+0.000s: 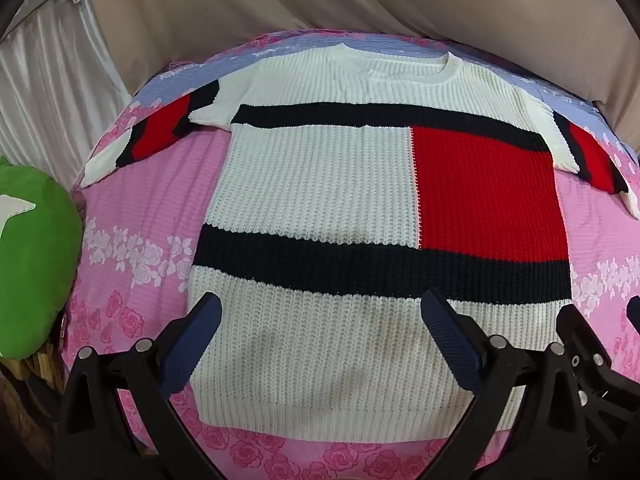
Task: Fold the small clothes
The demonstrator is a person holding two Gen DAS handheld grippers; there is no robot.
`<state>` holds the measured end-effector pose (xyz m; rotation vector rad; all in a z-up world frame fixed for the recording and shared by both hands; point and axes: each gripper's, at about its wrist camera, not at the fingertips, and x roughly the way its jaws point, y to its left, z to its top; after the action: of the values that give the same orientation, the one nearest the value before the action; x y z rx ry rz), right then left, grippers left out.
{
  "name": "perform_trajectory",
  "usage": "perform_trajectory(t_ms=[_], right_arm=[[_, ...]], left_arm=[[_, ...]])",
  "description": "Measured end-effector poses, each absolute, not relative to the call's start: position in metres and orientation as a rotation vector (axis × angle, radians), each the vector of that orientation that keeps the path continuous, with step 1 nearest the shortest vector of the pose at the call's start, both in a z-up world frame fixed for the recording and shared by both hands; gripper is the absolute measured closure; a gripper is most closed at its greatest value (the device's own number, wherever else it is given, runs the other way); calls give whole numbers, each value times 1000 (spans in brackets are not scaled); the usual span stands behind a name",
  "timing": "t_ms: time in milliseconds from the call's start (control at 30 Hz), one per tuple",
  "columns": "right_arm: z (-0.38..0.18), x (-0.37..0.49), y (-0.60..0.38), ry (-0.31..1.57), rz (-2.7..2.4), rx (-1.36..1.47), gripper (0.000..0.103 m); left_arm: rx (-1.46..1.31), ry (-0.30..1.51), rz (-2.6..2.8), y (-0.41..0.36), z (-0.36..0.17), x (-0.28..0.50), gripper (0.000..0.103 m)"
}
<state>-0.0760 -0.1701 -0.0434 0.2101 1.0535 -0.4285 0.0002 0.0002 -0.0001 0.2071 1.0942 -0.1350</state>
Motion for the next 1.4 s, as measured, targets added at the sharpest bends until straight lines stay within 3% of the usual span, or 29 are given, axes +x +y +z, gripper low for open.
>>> perform_trajectory(t_ms=[1400], right_arm=[[-46,-75,-172,1048,-415,222,5]], left_arm=[[228,1082,-115,-1,1,2,5]])
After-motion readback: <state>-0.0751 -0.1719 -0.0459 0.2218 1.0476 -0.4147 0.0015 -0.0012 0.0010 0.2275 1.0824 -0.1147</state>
